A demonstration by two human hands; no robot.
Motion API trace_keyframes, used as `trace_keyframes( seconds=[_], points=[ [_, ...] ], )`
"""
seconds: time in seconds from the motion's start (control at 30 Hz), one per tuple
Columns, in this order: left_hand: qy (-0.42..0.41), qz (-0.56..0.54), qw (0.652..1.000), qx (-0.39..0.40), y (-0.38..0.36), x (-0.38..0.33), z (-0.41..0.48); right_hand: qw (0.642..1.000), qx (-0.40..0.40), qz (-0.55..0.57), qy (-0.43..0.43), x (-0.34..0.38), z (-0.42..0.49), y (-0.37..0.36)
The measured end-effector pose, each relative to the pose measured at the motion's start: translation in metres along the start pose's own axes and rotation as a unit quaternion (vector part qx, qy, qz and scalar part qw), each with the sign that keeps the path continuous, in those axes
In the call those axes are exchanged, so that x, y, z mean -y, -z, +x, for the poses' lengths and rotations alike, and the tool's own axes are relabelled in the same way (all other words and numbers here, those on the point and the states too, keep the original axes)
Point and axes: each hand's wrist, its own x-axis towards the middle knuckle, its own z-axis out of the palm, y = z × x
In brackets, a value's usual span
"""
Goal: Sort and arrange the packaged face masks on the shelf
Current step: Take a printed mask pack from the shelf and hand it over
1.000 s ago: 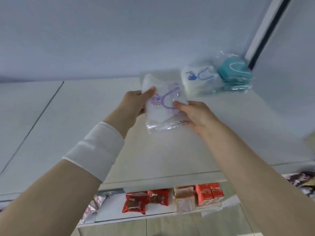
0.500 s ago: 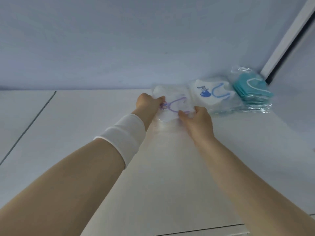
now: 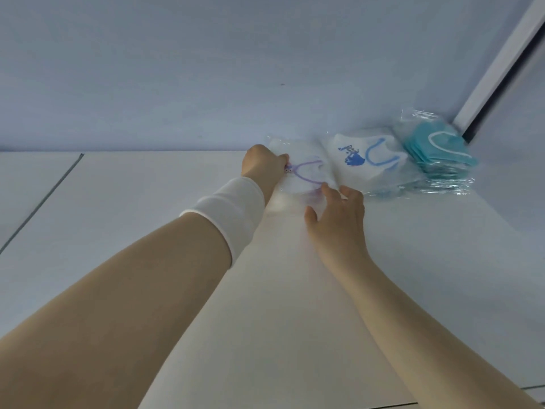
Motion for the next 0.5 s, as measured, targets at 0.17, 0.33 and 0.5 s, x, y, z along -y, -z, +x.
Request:
trace_keyframes(
  seconds=[0.17, 0.33, 0.5],
  points=[
    [-0.009, 0.052, 0.998, -0.018, -0.009, -0.003, 0.004, 1.0, 0.011, -0.01, -0.019, 0.005, -0.001, -0.004],
    [-0.018, 0.099, 0.995, -0.011, -0.006, -0.002, 0.003, 1.0, 0.015, -0.021, -0.015, 0.008, -0.003, -0.004],
    [-0.025, 0.095, 0.995, 0.007, 0.006, 0.0, -0.007, 0.999, 0.009, -0.035, -0.007, 0.015, -0.011, -0.004]
  ],
)
